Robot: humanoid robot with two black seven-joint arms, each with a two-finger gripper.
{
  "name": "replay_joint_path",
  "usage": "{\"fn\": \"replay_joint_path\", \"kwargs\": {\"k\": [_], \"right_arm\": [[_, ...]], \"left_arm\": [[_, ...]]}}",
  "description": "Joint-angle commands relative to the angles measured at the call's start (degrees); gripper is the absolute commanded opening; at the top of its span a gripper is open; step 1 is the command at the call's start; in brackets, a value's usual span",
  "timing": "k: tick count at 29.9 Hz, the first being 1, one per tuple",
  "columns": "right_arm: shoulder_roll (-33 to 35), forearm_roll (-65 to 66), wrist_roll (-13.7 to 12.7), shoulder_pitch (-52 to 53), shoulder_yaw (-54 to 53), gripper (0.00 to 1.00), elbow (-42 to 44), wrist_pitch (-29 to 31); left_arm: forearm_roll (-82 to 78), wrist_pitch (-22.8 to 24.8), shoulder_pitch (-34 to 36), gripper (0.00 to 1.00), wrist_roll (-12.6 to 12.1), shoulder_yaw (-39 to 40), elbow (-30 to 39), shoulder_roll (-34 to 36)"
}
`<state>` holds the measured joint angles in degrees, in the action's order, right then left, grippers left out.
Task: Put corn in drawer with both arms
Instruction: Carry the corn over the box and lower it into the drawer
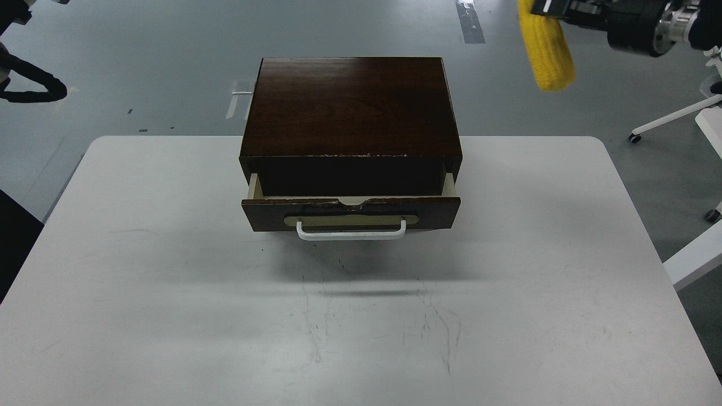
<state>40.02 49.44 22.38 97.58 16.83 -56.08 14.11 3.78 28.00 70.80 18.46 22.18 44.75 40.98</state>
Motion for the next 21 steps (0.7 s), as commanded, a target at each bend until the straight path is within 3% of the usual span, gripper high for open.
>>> {"fn": "replay_joint_path", "kwargs": {"k": [1, 10, 21], "right_arm": [[-3.70, 4.14, -0.06, 6.46, -0.04, 0.00, -6.65, -0.31], [-13.73, 30.86, 0.29, 11.14, -0.04, 0.00, -13.87, -0.40], [-22.52, 47.23, 0.38, 8.41, 0.84, 0.00, -14.93, -0.40]], "left_arm": [[0.26, 0.00, -0.66, 0.98, -0.18, -0.38, -0.45, -1.25], [0.62, 0.00, -4.87, 0.98, 0.00, -0.12, -1.42, -1.79], [6.06, 0.00, -9.62, 0.98, 0.00, -0.12, -4.06, -2.31]]}}
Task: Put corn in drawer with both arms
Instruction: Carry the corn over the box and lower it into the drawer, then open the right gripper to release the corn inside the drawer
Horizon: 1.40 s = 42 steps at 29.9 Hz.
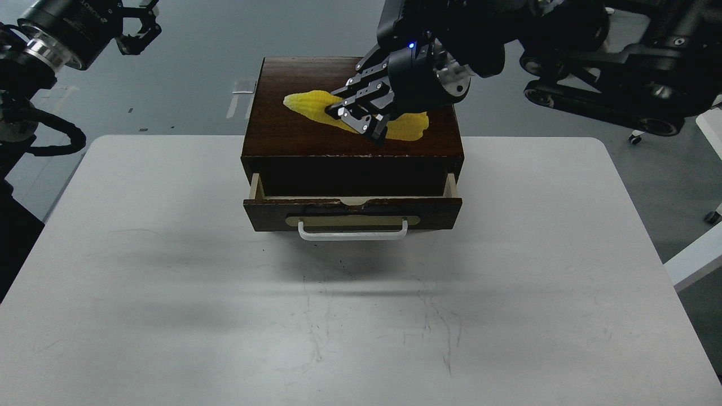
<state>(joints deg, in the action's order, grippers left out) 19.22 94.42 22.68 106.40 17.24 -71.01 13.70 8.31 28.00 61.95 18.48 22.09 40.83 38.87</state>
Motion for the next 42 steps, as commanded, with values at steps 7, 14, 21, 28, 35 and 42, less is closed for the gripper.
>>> {"fn": "replay_joint_path", "kwargs": {"k": [7, 14, 21, 28, 35, 42], "right_arm": [[-5.25, 5.86, 0.35, -2.15, 4.37, 0.00, -0.89, 0.01], [-5.25, 6.21, 0.35, -4.62, 4.73, 0.00, -0.19, 0.01], [-5.34, 6.30, 0.35, -5.32, 4.82, 0.00, 1.66, 0.01], [-5.34, 6.21, 0.35, -5.67, 4.82, 0.15, 1.92, 0.01], [-5.08, 5.51, 0.35, -6.55, 4.73, 0.53, 2.01, 0.01], [-4.72, 5.25, 0.35, -6.64, 3.94, 0.68, 2.01, -0.08]], "left_arm": [[1.97, 0.00, -2.45, 0.98, -0.02, 0.24, -0.14, -1.61], [1.89, 0.00, -2.54, 0.98, -0.02, 1.73, -0.14, -1.61], [1.89, 0.00, -2.54, 0.98, -0.02, 2.17, -0.14, -1.61], [1.80, 0.00, -2.54, 0.98, -0.02, 2.17, -0.14, -1.34], [1.80, 0.00, -2.45, 0.98, -0.02, 2.17, -0.14, -0.99], [1.80, 0.00, -2.45, 0.98, -0.02, 2.26, -0.14, -0.90]]}}
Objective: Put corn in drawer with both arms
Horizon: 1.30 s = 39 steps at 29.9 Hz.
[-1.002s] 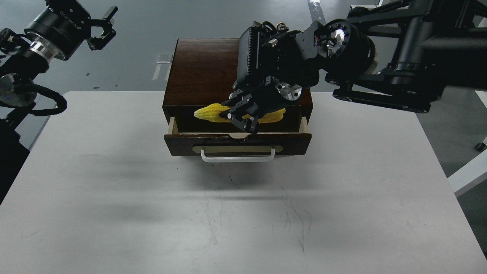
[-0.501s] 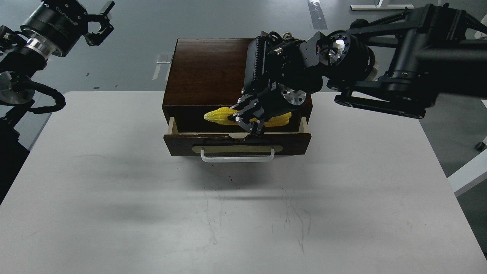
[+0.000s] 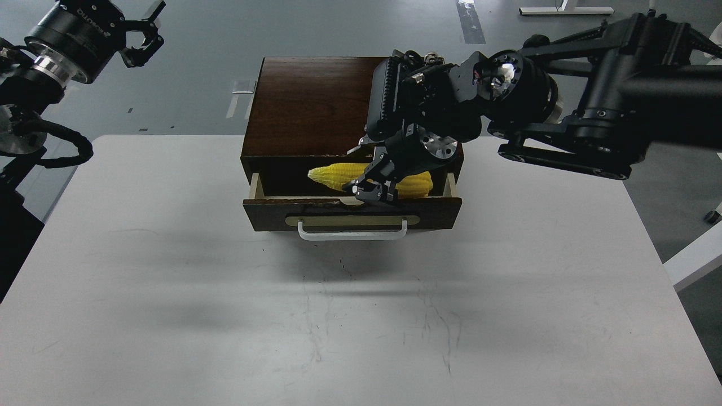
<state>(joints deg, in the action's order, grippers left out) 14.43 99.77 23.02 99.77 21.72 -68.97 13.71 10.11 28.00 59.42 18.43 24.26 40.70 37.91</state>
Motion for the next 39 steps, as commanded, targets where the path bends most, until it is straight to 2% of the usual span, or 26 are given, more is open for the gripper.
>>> {"fn": "replay_joint_path", "kwargs": {"k": [1, 5, 8, 10, 14, 19, 27, 31, 35, 39], "right_arm": [[0.15, -0.19, 0.01, 0.07, -0.63, 0.68, -0.02, -0.09], [0.16, -0.36, 0.01, 0.16, -2.12, 0.72, -0.02, -0.09], [1.73, -4.65, -0.08, 0.07, -8.35, 0.95, 0.76, 0.18], [2.70, -10.87, -0.08, 0.07, -11.86, 0.99, 2.51, 0.44], [3.40, -25.19, -0.26, 0.43, -14.86, 1.00, 5.68, 0.53], [9.81, -40.95, -0.34, -0.19, -16.71, 1.00, 9.29, 0.53], [17.38, -71.87, -0.08, -9.40, -20.57, 1.00, 15.36, 0.44], [18.88, -85.58, -0.08, -18.44, -29.86, 1.00, 16.49, -0.08], [17.74, -96.57, -0.69, -27.32, -45.59, 1.00, 23.69, 0.35], [17.29, -106.16, -1.31, -32.00, -54.32, 1.00, 25.11, 0.53]], "left_arm": [[0.09, 0.00, 0.09, 0.98, 0.02, 0.09, 0.00, 0.06], [0.09, 0.00, 0.09, 0.98, 0.02, 0.09, 0.00, 0.15], [0.09, 0.00, 0.09, 0.98, 0.03, 0.52, -0.18, 0.24], [0.09, 0.00, 0.17, 0.98, 0.11, 0.79, -0.88, 0.15], [0.09, 0.00, 0.17, 0.98, 0.20, 0.88, -2.55, -0.29], [0.09, 0.00, 0.35, 0.98, 0.29, 1.05, -3.43, -0.64], [0.09, 0.00, 0.61, 0.98, 0.29, 3.07, -4.48, -3.28], [0.09, 0.00, 0.35, 0.98, 0.20, 3.69, -4.75, -4.33], [0.26, 0.00, 0.00, 0.98, 0.38, 3.95, -9.66, -7.84], [1.67, 0.00, -0.27, 0.98, 0.20, 5.09, -11.69, -8.73]]}}
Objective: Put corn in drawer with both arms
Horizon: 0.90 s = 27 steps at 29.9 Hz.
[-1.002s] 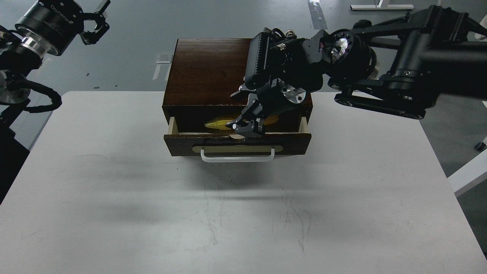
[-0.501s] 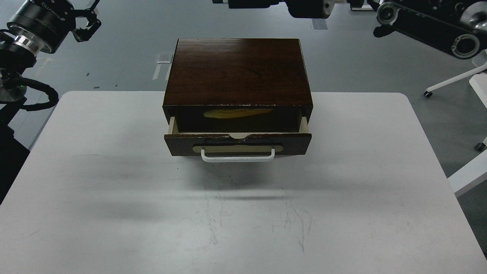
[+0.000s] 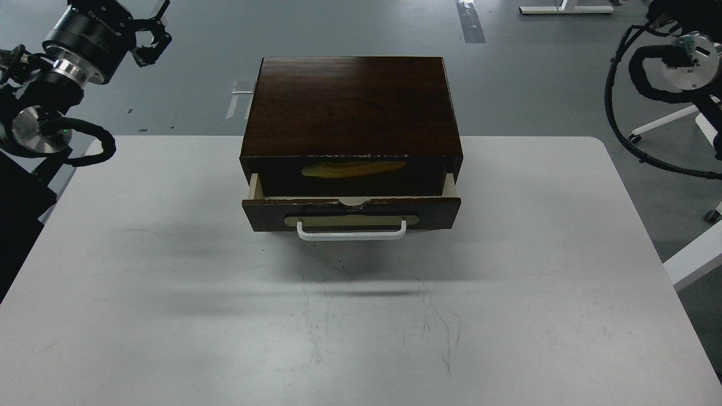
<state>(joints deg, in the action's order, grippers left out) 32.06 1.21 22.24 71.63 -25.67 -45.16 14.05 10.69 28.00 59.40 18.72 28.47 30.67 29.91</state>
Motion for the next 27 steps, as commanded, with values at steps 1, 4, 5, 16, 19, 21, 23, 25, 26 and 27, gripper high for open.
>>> {"fn": "replay_joint_path", "kwargs": {"k": [1, 4, 5, 16, 19, 21, 23, 25, 26, 27], "right_arm": [[-0.33, -10.93, -0.96, -5.43, -8.68, 1.00, 1.30, 0.19], [0.02, -16.04, -1.40, -8.68, -10.01, 1.00, 1.39, 2.37], [0.28, -17.20, -1.41, -9.48, -10.02, 1.00, 1.39, 3.69], [-0.59, -27.67, -0.97, -18.36, -11.33, 1.00, 3.50, 13.95], [-1.47, -27.58, -0.18, -19.42, -11.51, 1.00, 3.76, 13.95], [-1.56, -27.40, 0.61, -19.95, -11.25, 1.00, 5.33, 13.95], [-1.56, -27.31, 0.62, -20.04, -10.46, 1.00, 7.00, 13.95], [-1.91, -27.31, 0.70, -20.04, -10.46, 1.00, 8.77, 13.95], [-1.82, -27.23, 0.70, -19.78, -10.54, 1.00, 8.95, 13.95], [-1.74, -27.23, 0.70, -19.60, -10.89, 1.00, 8.95, 13.95]], "left_arm": [[1.52, 0.00, -0.94, 0.98, -0.17, 1.41, -1.76, -0.56], [1.87, 0.00, -2.26, 0.98, -0.26, 2.38, -1.76, -0.21], [1.87, 0.00, -2.61, 0.98, -0.26, 2.55, -1.76, -0.12], [3.98, 0.00, -6.75, 0.98, -0.26, 6.69, -2.11, -0.12], [3.98, 0.00, -7.36, 0.98, -0.26, 7.21, -2.11, 0.06], [3.98, 0.00, -7.71, 0.98, -0.26, 7.30, -2.11, 0.32], [3.98, 0.00, -7.72, 0.98, -0.26, 7.30, -2.20, 0.41], [3.98, 0.00, -7.80, 0.98, -0.26, 7.30, -2.11, 0.41], [3.98, 0.00, -7.98, 0.98, -0.26, 7.30, -2.20, 0.32], [3.98, 0.00, -8.15, 0.98, -0.17, 7.39, -2.20, 0.32]]}}
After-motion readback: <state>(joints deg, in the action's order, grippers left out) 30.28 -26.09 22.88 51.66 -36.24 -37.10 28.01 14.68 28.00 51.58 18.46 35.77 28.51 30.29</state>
